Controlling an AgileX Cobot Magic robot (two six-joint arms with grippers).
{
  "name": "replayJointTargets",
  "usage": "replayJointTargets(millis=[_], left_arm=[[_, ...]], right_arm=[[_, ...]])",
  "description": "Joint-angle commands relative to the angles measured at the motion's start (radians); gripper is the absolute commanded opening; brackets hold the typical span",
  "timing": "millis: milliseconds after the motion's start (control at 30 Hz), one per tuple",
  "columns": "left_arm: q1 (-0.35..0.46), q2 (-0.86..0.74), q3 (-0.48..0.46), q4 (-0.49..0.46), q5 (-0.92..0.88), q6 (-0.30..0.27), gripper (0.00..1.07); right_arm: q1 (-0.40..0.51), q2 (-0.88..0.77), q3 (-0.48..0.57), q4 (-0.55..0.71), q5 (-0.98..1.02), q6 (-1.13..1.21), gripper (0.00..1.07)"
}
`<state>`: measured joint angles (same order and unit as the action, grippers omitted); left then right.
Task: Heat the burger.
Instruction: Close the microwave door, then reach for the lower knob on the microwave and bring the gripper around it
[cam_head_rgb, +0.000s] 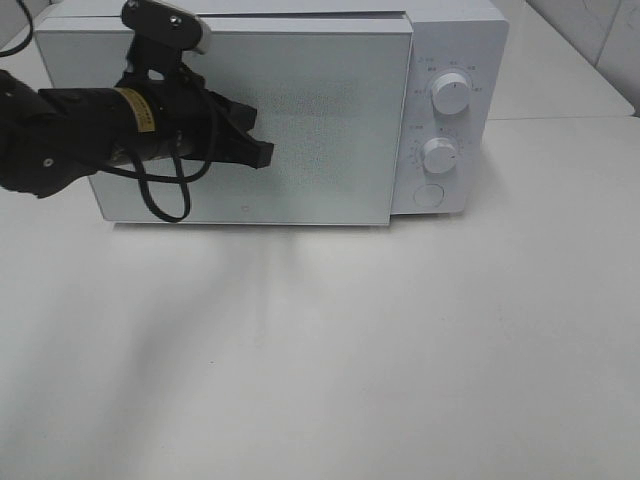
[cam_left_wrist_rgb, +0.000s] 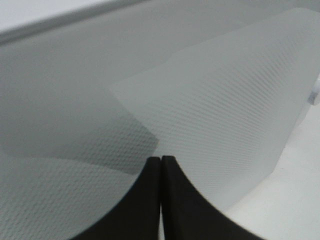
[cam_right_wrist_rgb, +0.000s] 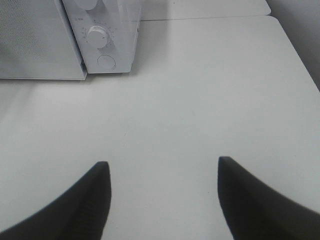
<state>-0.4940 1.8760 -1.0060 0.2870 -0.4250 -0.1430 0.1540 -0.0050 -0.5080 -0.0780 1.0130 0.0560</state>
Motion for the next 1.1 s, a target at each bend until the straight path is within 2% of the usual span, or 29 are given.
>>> replayJointTargets(millis=[33,100,233,300,400,667,733,833,900,1100], left_arm=[[-0.003,0.018,-0.072,-0.052,-0.002,-0.001,0.0],[-0.022,0.043,-0.14,-0.052,0.055,0.001,0.0],[-0.042,0.069,-0.207,-0.051,0.121,0.002,0.0],[-0.069,0.106,-0.293,-0.051,0.185,0.006,0.0],[-0.092,0.121,-0.336,-0.051,0.218,0.006,0.0],[-0.143,0.12,-0.344,-0.048,0.307,0.006,0.0],[-0.18,0.12,-0.344,-0.02,0.437,0.006,0.0],[-0.19,0.119,-0.344,-0.017,0.473,0.006,0.0],[-0.223,0.108,-0.344,-0.019,0.602,0.006,0.0],[-0.253,0.068,-0.344,-0.041,0.762,0.006,0.0]], right_arm=[[-0.001,-0.02,0.004,0.0,-0.012,-0.01,0.61],[-0.001,-0.02,0.004,0.0,-0.012,-0.01,0.61],[-0.001,-0.02,0.004,0.0,-0.012,-0.009,0.61],[-0.001,-0.02,0.004,0.0,-0.012,-0.009,0.61],[-0.001,-0.02,0.004,0.0,-0.012,-0.009,0.61],[-0.001,-0.02,0.004,0.0,-0.012,-0.009,0.61],[-0.001,-0.02,0.004,0.0,-0.012,-0.009,0.61],[-0.001,-0.02,0.004,0.0,-0.012,-0.009,0.61],[-0.001,-0.02,0.004,0.0,-0.012,-0.009,0.61],[-0.001,-0.02,0.004,0.0,-0.012,-0.01,0.61]])
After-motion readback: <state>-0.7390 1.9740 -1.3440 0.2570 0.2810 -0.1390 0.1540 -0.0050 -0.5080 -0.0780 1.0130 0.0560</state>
